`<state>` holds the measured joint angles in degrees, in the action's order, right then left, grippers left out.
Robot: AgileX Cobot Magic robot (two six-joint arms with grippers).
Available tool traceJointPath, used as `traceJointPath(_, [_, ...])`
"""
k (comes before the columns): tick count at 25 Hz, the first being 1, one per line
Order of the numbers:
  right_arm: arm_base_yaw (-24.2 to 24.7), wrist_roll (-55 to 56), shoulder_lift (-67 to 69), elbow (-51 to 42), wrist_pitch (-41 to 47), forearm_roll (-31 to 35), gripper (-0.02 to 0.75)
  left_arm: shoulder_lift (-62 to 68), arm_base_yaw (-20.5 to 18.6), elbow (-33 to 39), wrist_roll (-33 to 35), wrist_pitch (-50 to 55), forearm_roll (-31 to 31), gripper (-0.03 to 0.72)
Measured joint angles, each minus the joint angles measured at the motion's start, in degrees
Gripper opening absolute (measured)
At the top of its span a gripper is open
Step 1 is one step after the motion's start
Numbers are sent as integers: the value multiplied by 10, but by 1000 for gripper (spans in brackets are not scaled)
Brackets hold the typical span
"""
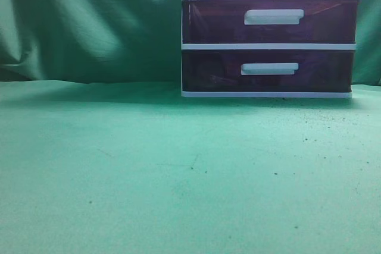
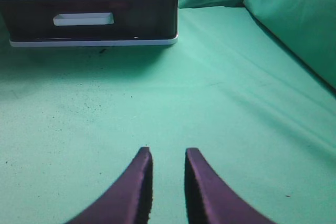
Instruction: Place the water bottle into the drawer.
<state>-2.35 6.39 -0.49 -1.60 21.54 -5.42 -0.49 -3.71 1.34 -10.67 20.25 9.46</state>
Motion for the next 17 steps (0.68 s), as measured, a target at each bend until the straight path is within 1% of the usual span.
traceJointPath(17, [0,0,0,0,0,0,171,0,0,0,1,1,0,0])
